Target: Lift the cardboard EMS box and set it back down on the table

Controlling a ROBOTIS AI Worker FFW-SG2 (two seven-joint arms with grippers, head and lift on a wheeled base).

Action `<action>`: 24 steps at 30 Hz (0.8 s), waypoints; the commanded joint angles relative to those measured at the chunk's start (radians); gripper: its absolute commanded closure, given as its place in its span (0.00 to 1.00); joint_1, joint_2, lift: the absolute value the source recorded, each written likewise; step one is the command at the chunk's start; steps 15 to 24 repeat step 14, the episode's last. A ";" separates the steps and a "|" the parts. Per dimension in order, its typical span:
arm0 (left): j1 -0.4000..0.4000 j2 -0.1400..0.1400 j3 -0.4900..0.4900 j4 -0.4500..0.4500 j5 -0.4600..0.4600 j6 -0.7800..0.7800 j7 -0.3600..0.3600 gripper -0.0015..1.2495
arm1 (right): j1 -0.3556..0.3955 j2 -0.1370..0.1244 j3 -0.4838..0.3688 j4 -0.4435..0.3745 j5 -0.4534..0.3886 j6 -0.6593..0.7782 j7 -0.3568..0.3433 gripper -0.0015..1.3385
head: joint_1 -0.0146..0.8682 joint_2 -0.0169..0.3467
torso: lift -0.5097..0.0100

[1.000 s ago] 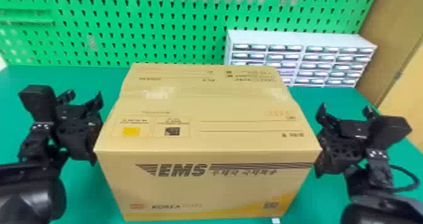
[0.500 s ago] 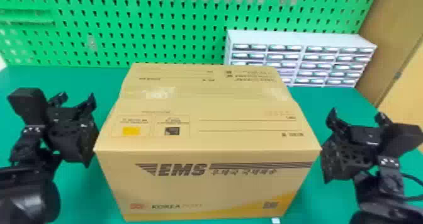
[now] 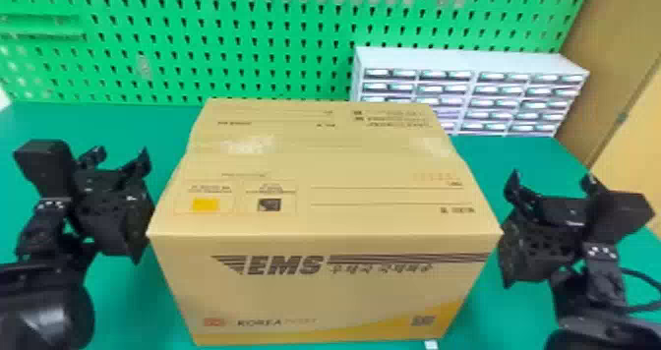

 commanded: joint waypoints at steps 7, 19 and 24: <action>-0.001 0.000 -0.005 0.000 0.000 0.001 0.000 0.41 | 0.001 0.002 0.011 -0.001 0.005 -0.002 -0.011 0.06 | 0.78 0.01 | 0.80; -0.001 0.000 -0.008 0.000 0.000 0.002 0.000 0.41 | 0.002 0.002 0.014 -0.001 0.013 -0.002 -0.014 0.06 | 0.78 0.01 | 0.80; -0.001 0.000 -0.008 0.000 0.000 0.002 0.000 0.41 | 0.002 0.002 0.014 -0.001 0.013 -0.002 -0.014 0.06 | 0.78 0.01 | 0.80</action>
